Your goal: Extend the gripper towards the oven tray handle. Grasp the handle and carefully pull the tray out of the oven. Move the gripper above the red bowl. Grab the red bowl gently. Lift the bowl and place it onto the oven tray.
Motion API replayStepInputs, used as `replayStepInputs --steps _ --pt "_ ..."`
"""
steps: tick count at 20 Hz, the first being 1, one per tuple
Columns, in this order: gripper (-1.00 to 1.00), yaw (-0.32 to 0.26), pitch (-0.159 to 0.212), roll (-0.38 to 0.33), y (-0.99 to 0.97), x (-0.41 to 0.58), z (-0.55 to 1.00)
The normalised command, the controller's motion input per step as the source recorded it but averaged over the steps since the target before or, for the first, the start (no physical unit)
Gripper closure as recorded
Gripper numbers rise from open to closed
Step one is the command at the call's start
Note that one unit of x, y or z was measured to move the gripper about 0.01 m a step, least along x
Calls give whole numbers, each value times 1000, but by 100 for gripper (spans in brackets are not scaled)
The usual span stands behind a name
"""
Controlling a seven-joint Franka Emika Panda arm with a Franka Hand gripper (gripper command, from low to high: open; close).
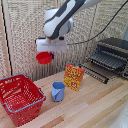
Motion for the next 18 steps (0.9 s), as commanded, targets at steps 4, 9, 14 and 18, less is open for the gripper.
replayStepInputs --steps 4,9,14,18 --pt "100 -133 24 43 -682 -23 731" --pt "100 -96 -9 40 -839 -53 466" --pt "100 -145 -8 9 -765 -151 256" --pt "100 -185 1 0 -681 -258 165"
